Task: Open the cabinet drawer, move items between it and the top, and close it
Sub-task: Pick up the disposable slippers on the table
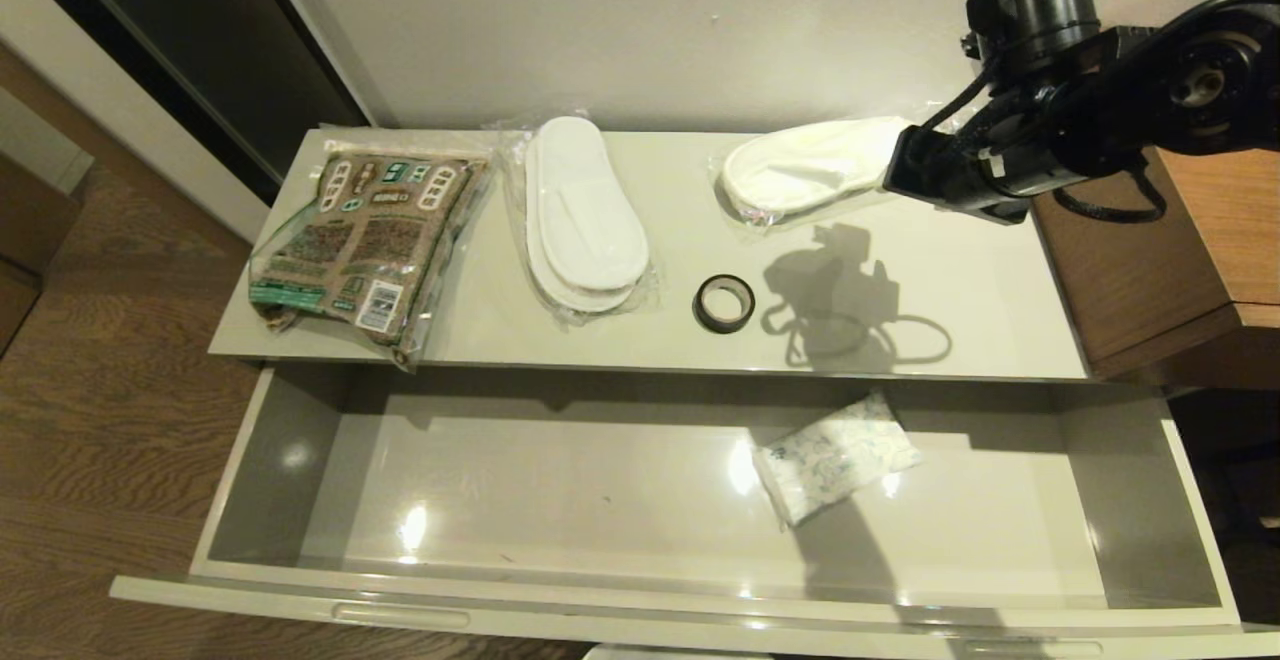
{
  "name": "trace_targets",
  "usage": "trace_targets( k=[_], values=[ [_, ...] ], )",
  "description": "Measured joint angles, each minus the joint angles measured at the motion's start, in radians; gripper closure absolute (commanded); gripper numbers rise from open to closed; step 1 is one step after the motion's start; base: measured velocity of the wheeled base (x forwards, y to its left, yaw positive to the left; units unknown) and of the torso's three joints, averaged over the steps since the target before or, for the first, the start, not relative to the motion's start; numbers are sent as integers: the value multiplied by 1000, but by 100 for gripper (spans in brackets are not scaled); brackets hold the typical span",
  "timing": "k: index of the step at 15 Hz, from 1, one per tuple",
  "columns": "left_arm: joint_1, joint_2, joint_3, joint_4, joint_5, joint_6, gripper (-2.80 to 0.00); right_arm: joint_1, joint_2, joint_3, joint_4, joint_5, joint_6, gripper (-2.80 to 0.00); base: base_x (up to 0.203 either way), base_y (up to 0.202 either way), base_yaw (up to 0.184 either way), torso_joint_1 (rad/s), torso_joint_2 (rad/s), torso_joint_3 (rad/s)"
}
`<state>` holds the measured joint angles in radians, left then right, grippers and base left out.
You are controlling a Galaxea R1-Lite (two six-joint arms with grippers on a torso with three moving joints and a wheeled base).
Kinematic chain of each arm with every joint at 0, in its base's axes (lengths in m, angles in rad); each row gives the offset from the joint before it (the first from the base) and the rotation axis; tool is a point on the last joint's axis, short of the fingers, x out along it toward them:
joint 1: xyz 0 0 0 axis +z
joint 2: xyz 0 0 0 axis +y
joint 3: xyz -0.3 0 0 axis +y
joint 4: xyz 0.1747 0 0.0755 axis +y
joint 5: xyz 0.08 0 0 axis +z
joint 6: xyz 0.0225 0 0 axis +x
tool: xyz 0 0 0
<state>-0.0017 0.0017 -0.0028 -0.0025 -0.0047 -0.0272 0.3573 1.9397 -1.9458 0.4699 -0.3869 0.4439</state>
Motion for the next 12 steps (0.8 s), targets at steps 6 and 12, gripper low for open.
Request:
trace_targets(
  k=[6, 12],
  values=[
    [0, 0, 0, 0, 0, 0, 0, 45, 120, -1, -393, -163, -282, -280, 0, 0, 0, 0, 0, 0],
    [0, 0, 0, 0, 0, 1, 0, 74, 289, -2, -600, -162, -354, -280, 0, 0, 0, 0, 0, 0]
  ],
)
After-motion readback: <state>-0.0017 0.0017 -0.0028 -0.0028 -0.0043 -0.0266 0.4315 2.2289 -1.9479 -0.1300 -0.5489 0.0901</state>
